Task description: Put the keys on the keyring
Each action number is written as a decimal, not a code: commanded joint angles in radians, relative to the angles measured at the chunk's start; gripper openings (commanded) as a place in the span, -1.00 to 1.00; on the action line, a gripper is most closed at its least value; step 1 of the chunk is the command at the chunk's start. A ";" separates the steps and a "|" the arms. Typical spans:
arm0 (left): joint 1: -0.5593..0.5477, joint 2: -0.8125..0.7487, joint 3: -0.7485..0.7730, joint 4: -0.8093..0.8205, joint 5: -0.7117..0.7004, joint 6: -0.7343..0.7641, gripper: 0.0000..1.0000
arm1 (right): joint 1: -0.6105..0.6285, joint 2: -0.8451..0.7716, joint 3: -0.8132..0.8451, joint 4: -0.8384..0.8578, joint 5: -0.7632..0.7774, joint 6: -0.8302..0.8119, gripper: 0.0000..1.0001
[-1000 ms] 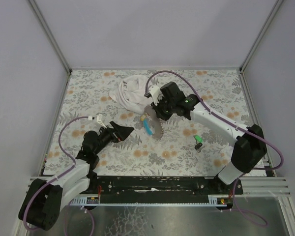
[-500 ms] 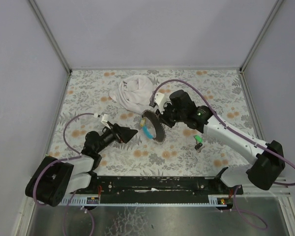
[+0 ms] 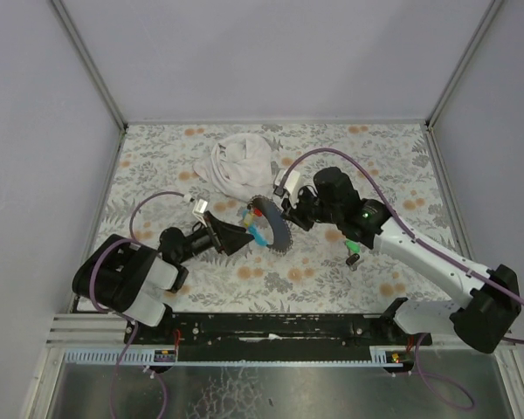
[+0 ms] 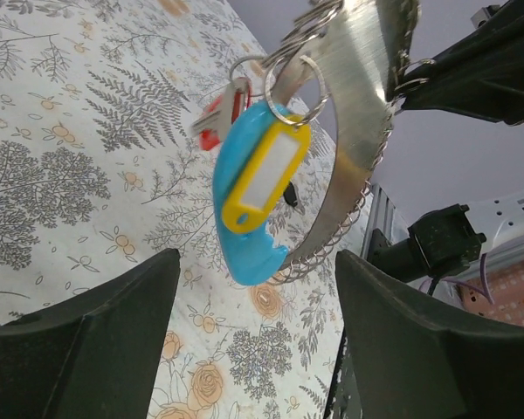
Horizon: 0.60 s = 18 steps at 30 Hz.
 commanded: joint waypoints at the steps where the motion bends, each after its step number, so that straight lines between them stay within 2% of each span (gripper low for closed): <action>1: -0.021 0.043 0.036 0.118 0.018 0.008 0.40 | 0.004 -0.059 -0.016 0.149 -0.044 0.014 -1.00; 9: -0.061 0.068 0.057 0.126 0.022 0.020 0.21 | 0.003 -0.070 -0.078 0.246 -0.076 0.064 -1.00; 11: -0.061 0.064 0.055 0.128 0.022 0.024 0.07 | 0.003 -0.078 -0.093 0.262 -0.076 0.070 -1.00; 14: -0.061 0.051 0.041 0.130 0.011 0.030 -0.24 | 0.003 -0.095 -0.117 0.278 -0.062 0.076 -1.00; 18: -0.060 -0.002 0.010 0.131 -0.006 0.043 -0.43 | 0.003 -0.128 -0.160 0.284 -0.020 0.076 -1.00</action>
